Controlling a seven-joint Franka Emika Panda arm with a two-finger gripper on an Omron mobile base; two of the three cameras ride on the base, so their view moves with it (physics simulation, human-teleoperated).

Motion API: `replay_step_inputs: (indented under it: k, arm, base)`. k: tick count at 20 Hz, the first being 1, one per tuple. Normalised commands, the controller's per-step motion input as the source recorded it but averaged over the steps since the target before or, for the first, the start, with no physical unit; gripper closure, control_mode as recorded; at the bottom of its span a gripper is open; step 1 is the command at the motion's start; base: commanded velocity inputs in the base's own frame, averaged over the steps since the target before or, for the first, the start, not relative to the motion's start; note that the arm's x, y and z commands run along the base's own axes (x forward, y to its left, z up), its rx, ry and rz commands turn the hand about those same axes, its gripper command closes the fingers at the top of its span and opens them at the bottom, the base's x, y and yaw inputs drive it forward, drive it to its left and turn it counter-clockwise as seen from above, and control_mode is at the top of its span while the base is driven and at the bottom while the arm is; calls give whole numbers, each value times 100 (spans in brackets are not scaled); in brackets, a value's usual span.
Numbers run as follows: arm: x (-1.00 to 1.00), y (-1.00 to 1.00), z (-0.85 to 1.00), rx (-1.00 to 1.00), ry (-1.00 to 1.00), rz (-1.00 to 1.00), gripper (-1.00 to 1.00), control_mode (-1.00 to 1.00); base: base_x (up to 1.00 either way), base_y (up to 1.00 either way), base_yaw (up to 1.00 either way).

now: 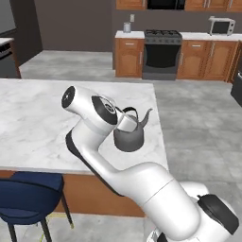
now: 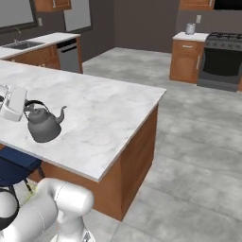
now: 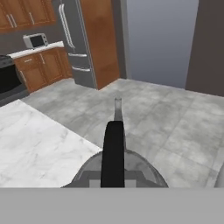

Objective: The kettle is done boiling. Turn off the stove, then wait for 300 timesteps before moving the kettle to the dining table.

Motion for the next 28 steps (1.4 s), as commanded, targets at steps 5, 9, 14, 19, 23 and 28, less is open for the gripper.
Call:
replay_step_inputs:
  k: [5,9,14,19,23,28]
  arm:
    - [0,0,0,0,0,0,100,100]
    - [0,0,0,0,0,0,100,100]
    - [0,0,0,0,0,0,100,100]
    - [0,0,0,0,0,0,100,100]
    - [4,0,-2,0,0,0,100,-100]
    - [20,14,-7,0,0,0,100,-100]
  base:
    - [0,74,-9]
    - [3,54,-6]
    - [3,25,-1]
    - [0,0,0]
    - [0,0,0]
    - [0,0,0]
